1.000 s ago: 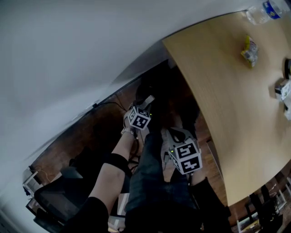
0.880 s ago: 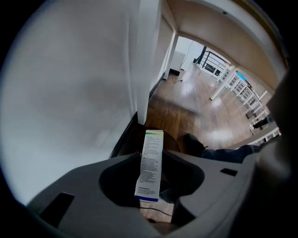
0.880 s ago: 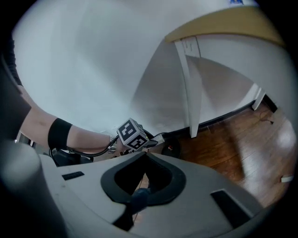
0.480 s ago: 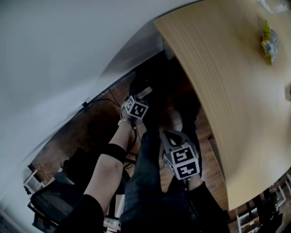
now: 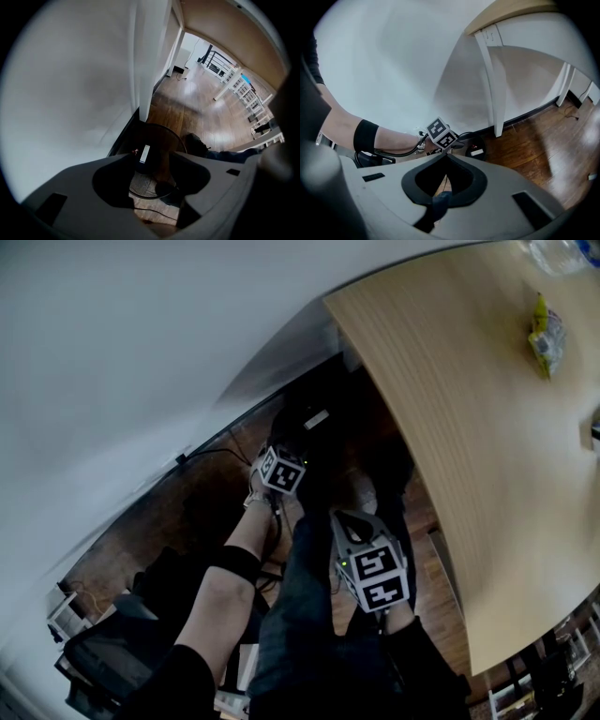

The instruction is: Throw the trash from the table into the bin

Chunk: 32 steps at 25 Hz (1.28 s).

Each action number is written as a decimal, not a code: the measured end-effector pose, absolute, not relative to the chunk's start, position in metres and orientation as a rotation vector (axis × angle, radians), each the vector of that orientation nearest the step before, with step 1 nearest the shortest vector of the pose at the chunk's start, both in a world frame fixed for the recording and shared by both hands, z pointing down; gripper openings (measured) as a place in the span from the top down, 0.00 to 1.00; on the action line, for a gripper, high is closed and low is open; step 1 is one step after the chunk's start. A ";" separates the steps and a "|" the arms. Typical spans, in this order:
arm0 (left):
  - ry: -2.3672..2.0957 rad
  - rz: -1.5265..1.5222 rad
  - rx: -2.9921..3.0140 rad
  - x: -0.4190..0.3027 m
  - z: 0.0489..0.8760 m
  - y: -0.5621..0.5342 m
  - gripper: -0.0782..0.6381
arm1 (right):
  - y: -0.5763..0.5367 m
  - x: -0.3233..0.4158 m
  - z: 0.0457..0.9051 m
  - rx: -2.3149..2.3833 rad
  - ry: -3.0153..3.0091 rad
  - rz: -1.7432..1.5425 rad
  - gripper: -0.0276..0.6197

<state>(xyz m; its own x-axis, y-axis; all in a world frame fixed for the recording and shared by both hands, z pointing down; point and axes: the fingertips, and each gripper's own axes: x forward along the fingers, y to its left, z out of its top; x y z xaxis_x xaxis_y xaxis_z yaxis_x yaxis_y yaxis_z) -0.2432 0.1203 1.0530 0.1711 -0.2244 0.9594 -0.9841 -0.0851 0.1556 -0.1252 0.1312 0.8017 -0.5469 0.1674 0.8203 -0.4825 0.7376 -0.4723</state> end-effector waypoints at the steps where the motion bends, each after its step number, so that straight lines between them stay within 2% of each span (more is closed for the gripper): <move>1: -1.224 1.001 1.509 -0.242 1.050 0.119 0.57 | 0.131 -0.125 0.800 0.240 -1.984 0.855 0.95; 6: -1.290 0.933 1.568 -0.242 1.017 0.117 0.89 | 0.134 -0.125 0.789 0.243 -1.998 0.840 0.95; 18: -1.333 0.831 1.629 -0.220 0.870 0.122 0.89 | 0.118 -0.122 0.720 0.303 -2.071 0.773 0.95; 24: -1.377 0.766 1.659 -0.209 0.756 0.122 0.89 | 0.112 -0.109 0.669 0.344 -2.103 0.772 0.95; 32: -1.329 0.734 1.787 -0.156 0.622 0.110 0.89 | 0.092 -0.082 0.598 0.417 -2.159 0.814 0.95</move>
